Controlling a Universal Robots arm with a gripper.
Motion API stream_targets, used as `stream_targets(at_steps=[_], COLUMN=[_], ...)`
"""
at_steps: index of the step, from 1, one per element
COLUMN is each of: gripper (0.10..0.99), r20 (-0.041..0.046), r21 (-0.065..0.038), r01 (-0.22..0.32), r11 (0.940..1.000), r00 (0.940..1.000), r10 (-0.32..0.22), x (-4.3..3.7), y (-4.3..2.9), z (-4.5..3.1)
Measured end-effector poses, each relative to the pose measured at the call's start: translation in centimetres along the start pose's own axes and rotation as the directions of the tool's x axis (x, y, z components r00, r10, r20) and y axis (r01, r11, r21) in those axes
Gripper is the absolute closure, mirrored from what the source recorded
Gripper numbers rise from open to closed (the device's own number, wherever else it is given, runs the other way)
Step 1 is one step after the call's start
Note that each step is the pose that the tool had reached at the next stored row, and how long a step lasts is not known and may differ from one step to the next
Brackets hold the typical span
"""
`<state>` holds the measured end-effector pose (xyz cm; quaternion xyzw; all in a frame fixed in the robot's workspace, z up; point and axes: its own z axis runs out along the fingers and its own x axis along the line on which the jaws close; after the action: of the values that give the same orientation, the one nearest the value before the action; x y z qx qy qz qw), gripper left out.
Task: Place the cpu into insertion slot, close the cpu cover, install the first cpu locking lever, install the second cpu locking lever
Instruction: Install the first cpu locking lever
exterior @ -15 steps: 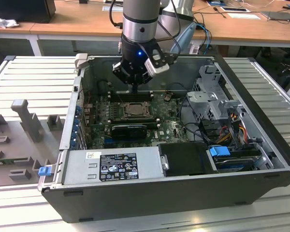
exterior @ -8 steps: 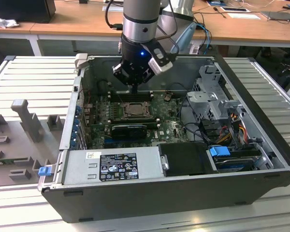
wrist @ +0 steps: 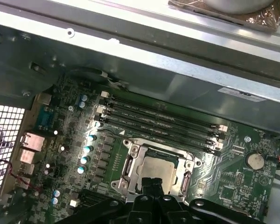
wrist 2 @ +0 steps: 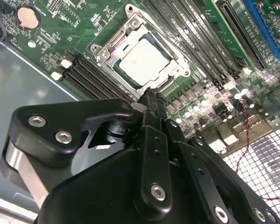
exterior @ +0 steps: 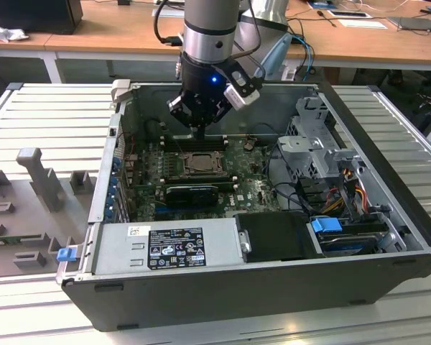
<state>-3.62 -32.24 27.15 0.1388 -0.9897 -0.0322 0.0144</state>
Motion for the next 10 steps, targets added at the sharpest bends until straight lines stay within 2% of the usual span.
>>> stream_targets(at_steps=[1, 2, 4, 6, 8, 10], gripper=[0.980, 0.980, 0.980, 0.980, 0.980, 0.980], r20=[-0.0004, 0.0082, 0.0124, 0.0148, 0.0194, 0.0221], r21=[0.000, 0.003, 0.002, 0.001, -0.001, -0.003], r01=[0.011, 0.009, -0.051, -0.086, -0.157, -0.199], r11=[0.9999, 1.0000, 0.9987, 0.9963, 0.9876, 0.9801], r00=[0.9999, 0.9999, 0.9986, 0.9962, 0.9874, 0.9798], r10=[-0.011, -0.009, 0.051, 0.086, 0.157, 0.199], x=[0.02, 0.32, 0.32, 0.32, 0.32, 0.32], y=[0.00, 0.08, 0.08, 0.07, 0.07, 0.06], z=[0.04, 0.15, 0.24, 0.28, 0.37, 0.43])
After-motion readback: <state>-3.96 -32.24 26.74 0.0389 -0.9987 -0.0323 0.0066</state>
